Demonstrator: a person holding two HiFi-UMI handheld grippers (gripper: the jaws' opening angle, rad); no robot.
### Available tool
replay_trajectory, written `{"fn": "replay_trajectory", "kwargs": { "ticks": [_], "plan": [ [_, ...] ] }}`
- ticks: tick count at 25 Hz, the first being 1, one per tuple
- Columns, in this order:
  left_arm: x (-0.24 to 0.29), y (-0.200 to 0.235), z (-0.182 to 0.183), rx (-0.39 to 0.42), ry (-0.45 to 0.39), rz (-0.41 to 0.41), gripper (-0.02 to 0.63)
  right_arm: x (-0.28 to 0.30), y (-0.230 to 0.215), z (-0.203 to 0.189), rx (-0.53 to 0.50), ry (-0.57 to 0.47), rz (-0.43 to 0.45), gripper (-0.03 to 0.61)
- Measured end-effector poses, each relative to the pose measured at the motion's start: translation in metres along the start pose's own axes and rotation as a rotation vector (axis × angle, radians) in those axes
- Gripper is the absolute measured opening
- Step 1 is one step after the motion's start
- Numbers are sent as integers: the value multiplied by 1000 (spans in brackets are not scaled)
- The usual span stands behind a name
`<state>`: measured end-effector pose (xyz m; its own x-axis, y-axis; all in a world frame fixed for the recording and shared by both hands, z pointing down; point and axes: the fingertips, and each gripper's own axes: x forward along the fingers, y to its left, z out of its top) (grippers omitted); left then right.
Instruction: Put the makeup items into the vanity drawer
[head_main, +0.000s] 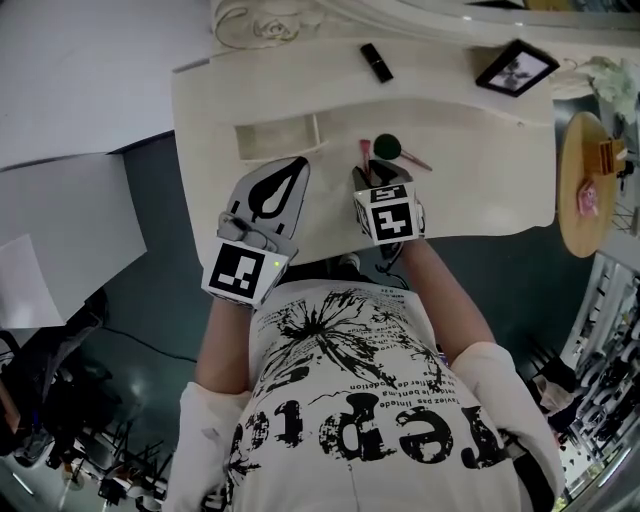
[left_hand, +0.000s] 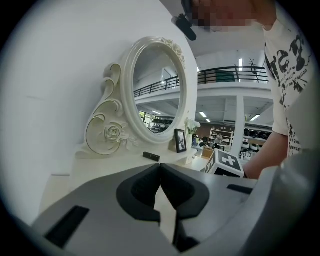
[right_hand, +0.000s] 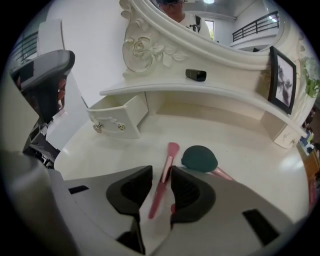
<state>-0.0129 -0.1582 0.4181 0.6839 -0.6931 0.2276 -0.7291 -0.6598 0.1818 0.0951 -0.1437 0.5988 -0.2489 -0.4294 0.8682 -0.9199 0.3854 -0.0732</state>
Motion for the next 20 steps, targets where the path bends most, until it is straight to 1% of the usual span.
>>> {"fn": "replay_trajectory", "kwargs": {
  "ticks": [1,3,4,7,10,13,15,18,20],
  "plan": [
    [-1,0,-3,-1,13,0,14,0,-1,-1,2,5,-4,123],
    [-6,1,-13,3,60,-3,14,0,0,-2,12,15,-1,71],
    [-7,2,-15,4,71,-1,14,0,1,-2,14,19,1,61],
    [-11,1,-10,17,56,3,14,-6,1,0,10,15,4,61],
    [-16,2,-2,29,36,12,14,-20,0,14,1,-24,-1,61],
    [-23,1,5,37,23,23,14,-35,0,30,-31,-67,-2,61],
    [-29,2,11,42,11,33,14,-45,4,43,-70,-92,22,61],
    [-38,2,23,49,-14,47,14,-61,17,64,-138,-123,90,61],
    [-45,5,30,55,-32,67,14,-70,29,79,-203,-137,139,61]
  ]
}}
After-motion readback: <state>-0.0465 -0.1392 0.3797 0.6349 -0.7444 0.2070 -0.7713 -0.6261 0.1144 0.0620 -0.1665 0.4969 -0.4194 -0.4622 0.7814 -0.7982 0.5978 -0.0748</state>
